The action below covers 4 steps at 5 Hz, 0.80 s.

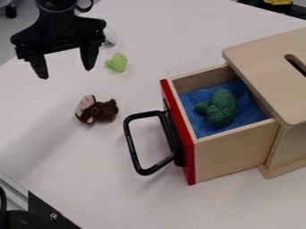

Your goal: Close the drawer

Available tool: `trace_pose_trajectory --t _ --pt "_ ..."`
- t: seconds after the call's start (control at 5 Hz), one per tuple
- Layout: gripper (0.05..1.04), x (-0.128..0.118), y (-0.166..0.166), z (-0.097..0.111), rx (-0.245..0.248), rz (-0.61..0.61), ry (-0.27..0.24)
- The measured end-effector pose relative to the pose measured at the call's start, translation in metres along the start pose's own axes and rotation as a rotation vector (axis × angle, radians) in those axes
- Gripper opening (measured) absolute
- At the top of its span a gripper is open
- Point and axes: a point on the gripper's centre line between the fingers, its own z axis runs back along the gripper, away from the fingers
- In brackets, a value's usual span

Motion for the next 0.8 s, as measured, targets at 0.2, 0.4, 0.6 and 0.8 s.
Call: trace_pose_trajectory --t 0.2,0.4,0.6,0.8 --pt "0.999 -0.011 0.003 0.001 -0.063 -0.226 -0.038" --pt "0.999 -0.024 0.002 0.005 -0.190 -0.461 -0.082" --pt "0.999 -0.039 -0.011 0.006 -0.305 -0.660 -0.138" --pt "0.999 -0.055 -0.020 0.009 -0.387 -0.850 -0.170"
